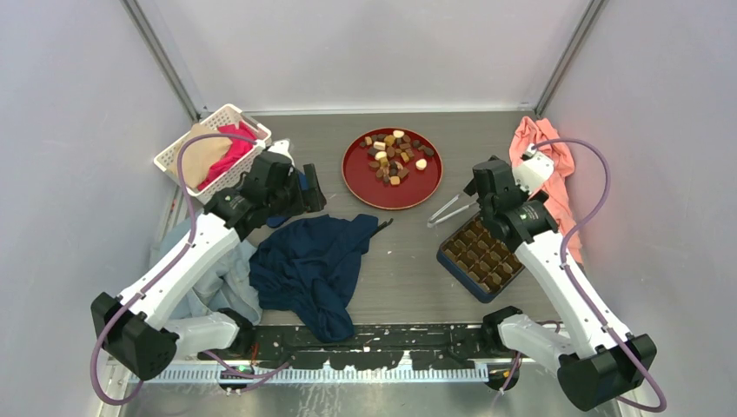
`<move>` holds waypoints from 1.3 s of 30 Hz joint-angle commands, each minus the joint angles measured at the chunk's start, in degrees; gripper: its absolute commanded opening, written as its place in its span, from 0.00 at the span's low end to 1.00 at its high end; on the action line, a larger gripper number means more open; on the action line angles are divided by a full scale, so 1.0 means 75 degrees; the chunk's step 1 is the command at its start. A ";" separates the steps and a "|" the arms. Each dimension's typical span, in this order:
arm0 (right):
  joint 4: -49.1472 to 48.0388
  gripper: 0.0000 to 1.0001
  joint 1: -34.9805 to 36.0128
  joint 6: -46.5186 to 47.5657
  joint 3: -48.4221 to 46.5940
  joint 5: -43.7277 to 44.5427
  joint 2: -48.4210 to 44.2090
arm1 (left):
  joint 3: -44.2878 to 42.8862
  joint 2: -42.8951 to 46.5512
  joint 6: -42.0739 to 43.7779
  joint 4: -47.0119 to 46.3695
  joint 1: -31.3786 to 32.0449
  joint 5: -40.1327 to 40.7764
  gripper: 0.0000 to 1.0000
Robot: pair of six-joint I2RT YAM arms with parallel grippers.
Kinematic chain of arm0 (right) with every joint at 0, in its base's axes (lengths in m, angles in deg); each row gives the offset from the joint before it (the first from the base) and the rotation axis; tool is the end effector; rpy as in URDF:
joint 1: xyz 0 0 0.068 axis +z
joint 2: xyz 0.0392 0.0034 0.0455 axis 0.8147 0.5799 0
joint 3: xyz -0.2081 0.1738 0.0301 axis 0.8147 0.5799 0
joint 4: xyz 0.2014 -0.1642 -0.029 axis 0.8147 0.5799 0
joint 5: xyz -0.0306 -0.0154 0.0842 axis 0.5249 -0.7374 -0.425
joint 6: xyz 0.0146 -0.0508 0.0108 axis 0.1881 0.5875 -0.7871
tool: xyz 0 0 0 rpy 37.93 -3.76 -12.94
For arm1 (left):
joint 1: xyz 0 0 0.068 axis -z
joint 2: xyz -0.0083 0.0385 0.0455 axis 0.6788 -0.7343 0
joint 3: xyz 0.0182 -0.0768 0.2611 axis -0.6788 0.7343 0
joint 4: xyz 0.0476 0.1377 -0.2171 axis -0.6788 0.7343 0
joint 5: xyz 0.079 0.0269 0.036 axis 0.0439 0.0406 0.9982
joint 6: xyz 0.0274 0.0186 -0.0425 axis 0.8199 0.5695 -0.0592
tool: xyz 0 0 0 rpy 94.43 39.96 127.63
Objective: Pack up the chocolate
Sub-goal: Pick up the clamp at the center of the board.
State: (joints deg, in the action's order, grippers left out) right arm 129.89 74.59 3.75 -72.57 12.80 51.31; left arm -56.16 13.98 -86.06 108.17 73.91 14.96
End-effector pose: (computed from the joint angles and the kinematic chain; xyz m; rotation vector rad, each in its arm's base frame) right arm 0.1922 0.0447 0.3314 0.8030 1.9546 -0.1943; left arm 0.2154 -0.1251 0.3322 -0.1552 2.3266 -0.4594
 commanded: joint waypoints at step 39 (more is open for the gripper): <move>-0.1800 0.51 -0.1437 0.1071 -0.2057 -0.3326 0.5855 | -0.0820 -0.0866 0.1163 -0.0002 0.0932 -0.0897 0.85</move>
State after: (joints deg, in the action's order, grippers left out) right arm 118.40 64.16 10.57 -83.08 -12.01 92.82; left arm -60.91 7.76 -79.20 108.19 81.21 8.53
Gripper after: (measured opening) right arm 0.490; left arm 0.853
